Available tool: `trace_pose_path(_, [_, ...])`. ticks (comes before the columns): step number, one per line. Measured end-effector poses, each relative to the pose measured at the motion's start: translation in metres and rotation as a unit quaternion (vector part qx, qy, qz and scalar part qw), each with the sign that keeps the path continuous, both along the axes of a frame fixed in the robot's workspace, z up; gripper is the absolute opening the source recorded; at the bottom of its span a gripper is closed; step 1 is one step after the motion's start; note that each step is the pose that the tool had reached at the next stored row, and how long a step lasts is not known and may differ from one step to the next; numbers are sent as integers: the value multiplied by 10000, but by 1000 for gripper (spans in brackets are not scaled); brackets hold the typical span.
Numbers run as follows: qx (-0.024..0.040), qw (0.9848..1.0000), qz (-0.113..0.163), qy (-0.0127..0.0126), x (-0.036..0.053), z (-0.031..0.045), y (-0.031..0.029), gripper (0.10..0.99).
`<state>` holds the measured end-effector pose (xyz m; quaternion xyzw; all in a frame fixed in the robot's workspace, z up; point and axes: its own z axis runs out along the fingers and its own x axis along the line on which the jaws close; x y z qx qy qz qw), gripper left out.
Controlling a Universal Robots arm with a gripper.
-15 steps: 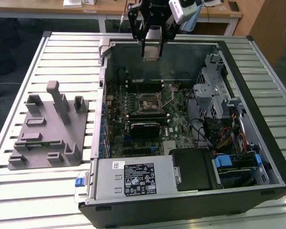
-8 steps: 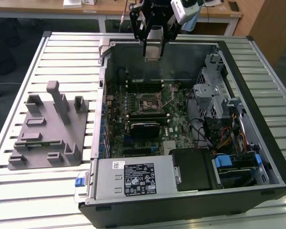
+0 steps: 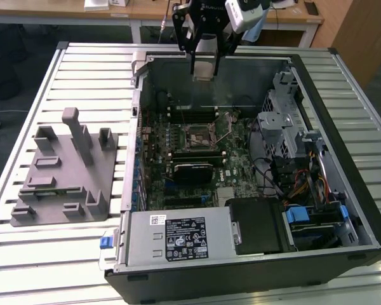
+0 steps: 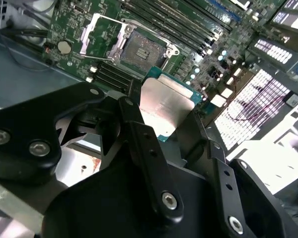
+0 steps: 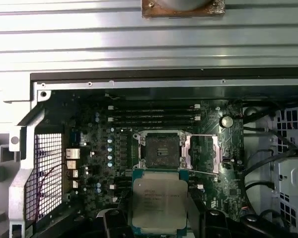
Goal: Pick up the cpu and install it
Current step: 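Place the cpu into insertion slot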
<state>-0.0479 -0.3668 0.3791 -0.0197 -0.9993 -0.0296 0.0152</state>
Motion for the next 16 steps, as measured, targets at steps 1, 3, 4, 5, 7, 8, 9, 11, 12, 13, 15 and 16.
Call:
trace_pose_path(1, [0,10000,-83,0,0,0,0,533])
trace_pose_path(3, [-1,9997,-246,0,0,0,0,533])
trace_pose_path(4, [0,9995,-326,0,0,-1,1,533])
trace_pose_path(5, [0,9991,-414,1,0,-2,1,533])
trace_pose_path(7, [0,9983,-576,0,0,-3,1,533])
trace_pose_path(8, [0,9978,-663,1,0,-4,1,533])
trace_pose_path(9, [-1,9972,-745,1,0,-5,1,533])
trace_pose_path(11, [0,9958,-912,0,0,-6,2,533])
trace_pose_path(12, [0,9950,-994,0,0,-7,2,533])
trace_pose_path(13, [0,9942,-1074,0,0,-8,2,533])
trace_pose_path(15, [0,9924,-1233,1,0,-9,2,533])
trace_pose_path(16, [-1,9912,-1321,1,0,-10,3,533])
